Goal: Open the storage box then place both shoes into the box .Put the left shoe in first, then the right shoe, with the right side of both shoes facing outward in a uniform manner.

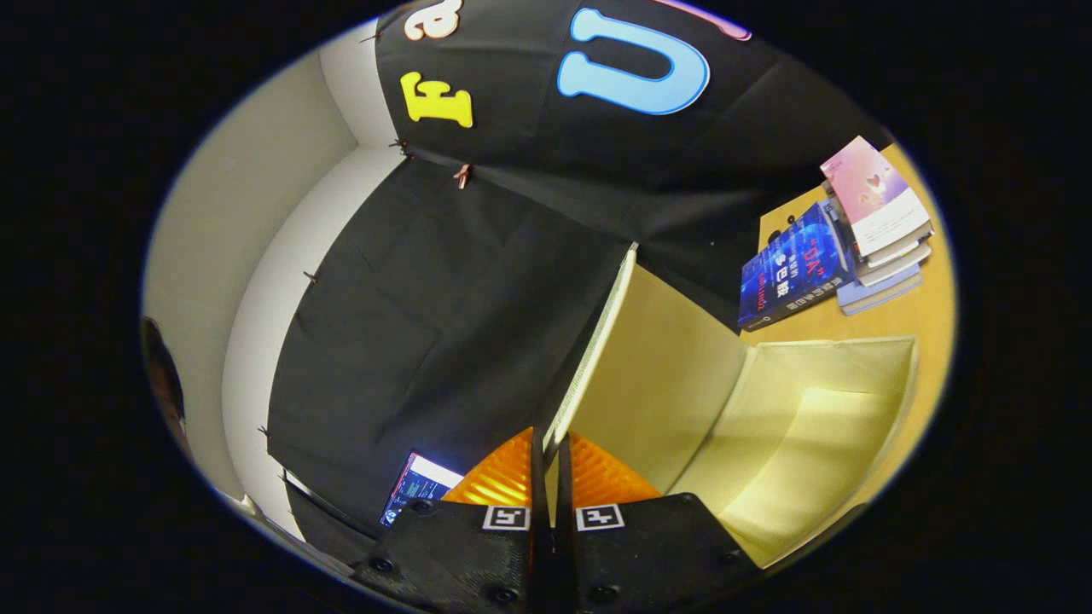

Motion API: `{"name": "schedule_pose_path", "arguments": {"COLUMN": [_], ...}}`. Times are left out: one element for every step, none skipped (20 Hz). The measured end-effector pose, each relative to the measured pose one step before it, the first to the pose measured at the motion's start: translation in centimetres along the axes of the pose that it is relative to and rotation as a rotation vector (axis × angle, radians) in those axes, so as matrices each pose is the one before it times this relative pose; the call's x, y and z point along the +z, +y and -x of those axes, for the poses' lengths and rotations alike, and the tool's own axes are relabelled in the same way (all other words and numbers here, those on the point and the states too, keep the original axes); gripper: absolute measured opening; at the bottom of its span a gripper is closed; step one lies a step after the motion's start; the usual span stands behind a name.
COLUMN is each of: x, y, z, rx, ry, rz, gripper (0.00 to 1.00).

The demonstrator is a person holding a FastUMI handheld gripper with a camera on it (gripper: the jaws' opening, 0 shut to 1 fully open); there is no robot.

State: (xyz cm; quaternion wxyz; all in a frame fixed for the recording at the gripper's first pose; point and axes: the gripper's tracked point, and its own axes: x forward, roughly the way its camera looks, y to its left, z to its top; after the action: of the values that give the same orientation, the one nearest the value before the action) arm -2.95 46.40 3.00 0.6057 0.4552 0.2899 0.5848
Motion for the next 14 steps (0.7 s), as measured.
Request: {"name": "schedule_pose_path", "arguments": {"x": [-0.383, -0.291, -0.306, -0.223, -0.243, 0.005, -0.105, -0.033, -0.196, -0.161, -0.075, -0.042, 0.101, 0.251], "y": [0.08, 0.059, 0.221, -0.189, -0.137, -0.238, -0.345, -0.181, -0.502, -1.063, -0.384, -0.273, -0.647, -0.579], "z": [-1.307, -1.136, -1.06, -1.008, -0.621, -0.707, -0.548, -0.481, -0.479, -0.379, 0.241, 0.074, 0.586, 0.443], "rx": [-0.00453, 0.00277, 0.00181, -0.00482, -0.00143, -0.00791, -0.01069, -0.00572, -0.02268, -0.03976, -0.01728, -0.01583, -0.02525, -0.02087], "ry": [0.00807, 0.01505, 0.01019, 0.00272, 0.00653, -0.00117, -0.00032, 0.00196, 0.00449, 0.0072, 0.00809, 0.0005, -0.00793, -0.00682], "rz": [0.00277, -0.0053, -0.00683, -0.00443, -0.00697, -0.00011, -0.00258, -0.00109, -0.00022, 0.01644, 0.0137, 0.01529, 0.023, 0.02182], "gripper": [0.05, 0.05, 0.05, 0.05, 0.05, 0.05, 0.07, 0.09, 0.1, 0.15, 0.23, 0.32, 0.44, 0.56]}}
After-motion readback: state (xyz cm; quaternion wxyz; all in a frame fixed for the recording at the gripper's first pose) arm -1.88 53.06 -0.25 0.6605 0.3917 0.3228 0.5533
